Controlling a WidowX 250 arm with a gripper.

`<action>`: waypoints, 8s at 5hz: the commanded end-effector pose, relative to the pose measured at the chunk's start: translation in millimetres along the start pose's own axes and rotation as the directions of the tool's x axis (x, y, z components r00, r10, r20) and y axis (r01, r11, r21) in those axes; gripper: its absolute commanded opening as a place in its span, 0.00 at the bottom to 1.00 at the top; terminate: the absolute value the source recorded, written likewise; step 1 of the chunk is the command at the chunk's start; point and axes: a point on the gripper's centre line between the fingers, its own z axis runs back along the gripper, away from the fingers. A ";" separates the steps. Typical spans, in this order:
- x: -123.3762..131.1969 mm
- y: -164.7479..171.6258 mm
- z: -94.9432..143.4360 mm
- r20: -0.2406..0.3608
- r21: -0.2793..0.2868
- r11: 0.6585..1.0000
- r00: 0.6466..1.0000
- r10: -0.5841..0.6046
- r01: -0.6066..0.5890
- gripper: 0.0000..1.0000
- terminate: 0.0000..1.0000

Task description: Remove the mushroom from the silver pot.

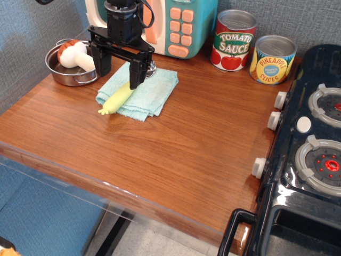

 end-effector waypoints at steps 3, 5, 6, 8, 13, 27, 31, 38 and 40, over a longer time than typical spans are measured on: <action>36.1 75.4 13.1 -0.021 0.045 0.994 0.995 0.097 -0.096 1.00 0.00; 48.6 135.8 33.2 -0.033 0.149 0.986 0.996 0.087 -0.081 1.00 0.00; 41.7 144.3 37.6 -0.036 0.157 0.984 0.995 0.094 -0.088 1.00 0.00; 36.8 158.9 7.8 -0.081 0.152 0.978 0.984 0.155 -0.142 1.00 0.00; 29.1 133.1 53.9 0.160 0.123 0.982 0.979 0.126 -0.146 0.00 0.00; 39.5 121.3 -20.4 0.032 0.098 0.994 0.998 0.054 -0.057 0.00 0.00; 24.9 114.2 51.3 0.162 0.111 0.983 0.979 0.127 -0.146 0.00 0.00; 7.7 117.6 -36.2 -0.098 0.079 0.975 0.972 0.214 -0.207 0.00 0.00; 6.6 120.7 -5.8 -0.005 0.078 0.974 0.976 0.216 -0.215 0.00 0.00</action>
